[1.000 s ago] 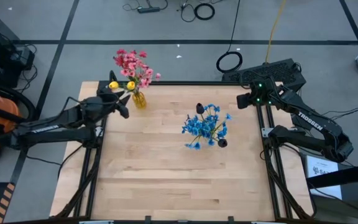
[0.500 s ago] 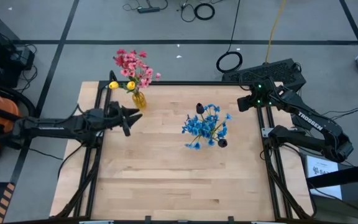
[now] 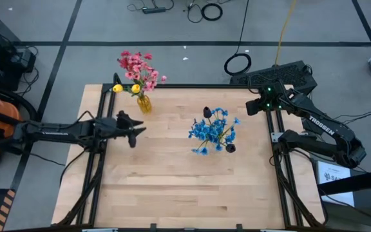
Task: Sort flowers into vase by color
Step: Return to Home Position
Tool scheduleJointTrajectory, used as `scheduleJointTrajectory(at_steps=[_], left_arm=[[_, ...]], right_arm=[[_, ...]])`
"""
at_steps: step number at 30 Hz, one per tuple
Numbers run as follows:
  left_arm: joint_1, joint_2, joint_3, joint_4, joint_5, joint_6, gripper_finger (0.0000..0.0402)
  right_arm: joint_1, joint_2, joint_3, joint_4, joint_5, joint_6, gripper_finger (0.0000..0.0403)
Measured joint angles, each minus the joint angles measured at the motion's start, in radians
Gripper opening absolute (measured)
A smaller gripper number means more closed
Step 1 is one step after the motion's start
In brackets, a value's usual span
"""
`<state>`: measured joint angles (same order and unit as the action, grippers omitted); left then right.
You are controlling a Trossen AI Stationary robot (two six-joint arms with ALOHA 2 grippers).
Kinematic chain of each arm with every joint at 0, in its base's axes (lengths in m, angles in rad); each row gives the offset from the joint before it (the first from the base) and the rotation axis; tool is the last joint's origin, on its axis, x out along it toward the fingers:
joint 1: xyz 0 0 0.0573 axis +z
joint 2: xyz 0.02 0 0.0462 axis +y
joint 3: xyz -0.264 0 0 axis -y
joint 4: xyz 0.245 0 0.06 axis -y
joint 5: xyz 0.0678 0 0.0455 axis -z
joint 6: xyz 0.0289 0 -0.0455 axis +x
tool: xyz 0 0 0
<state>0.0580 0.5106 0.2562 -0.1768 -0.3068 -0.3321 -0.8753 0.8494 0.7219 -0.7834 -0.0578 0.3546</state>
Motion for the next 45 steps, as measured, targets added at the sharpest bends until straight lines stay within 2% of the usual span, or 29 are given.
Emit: scheduleJointTrajectory(at_steps=[5,10,15,18,20,23,28,34,38,40,45], left_arm=[[-0.035,0.000,0.000,-0.008,0.131,0.194,0.0171],[-0.054,-0.020,-0.006,0.088,0.175,0.352,0.0171],[-0.054,-0.061,-0.140,0.334,0.321,0.375,0.0171],[-0.053,-0.094,-0.237,0.459,0.316,0.341,0.0171],[-0.051,-0.119,-0.249,0.483,0.308,0.339,0.0171],[-0.051,-0.155,-0.249,0.479,0.306,0.346,0.0171],[-0.051,-0.237,-0.249,0.383,0.306,0.338,0.0171],[-0.051,-0.380,-0.249,0.341,0.281,0.346,0.0171],[-0.051,-0.472,-0.249,0.249,0.275,0.344,0.0171],[-0.051,-0.510,-0.249,0.218,0.274,0.341,0.0171],[-0.051,-0.510,-0.250,0.218,0.248,0.341,0.0171]], right_arm=[[0.000,0.000,0.000,0.000,0.000,0.009,0.0000],[0.000,0.000,0.000,0.001,0.000,0.026,0.0000],[0.000,0.000,0.000,0.001,0.000,0.026,0.0000],[0.000,0.000,0.000,0.001,0.000,0.026,0.0000],[0.000,0.000,0.000,0.001,0.000,0.026,0.0000],[0.000,0.000,0.000,0.000,-0.041,0.000,0.0000],[0.002,-0.032,0.000,-0.021,-0.098,-0.046,0.0000],[0.001,-0.157,0.000,-0.041,-0.099,-0.096,0.0000],[0.001,-0.229,0.000,-0.037,-0.113,-0.116,0.0000],[0.001,-0.247,0.000,-0.037,-0.156,-0.131,0.0000],[0.007,-0.277,0.000,-0.035,-0.265,-0.142,0.0000]])
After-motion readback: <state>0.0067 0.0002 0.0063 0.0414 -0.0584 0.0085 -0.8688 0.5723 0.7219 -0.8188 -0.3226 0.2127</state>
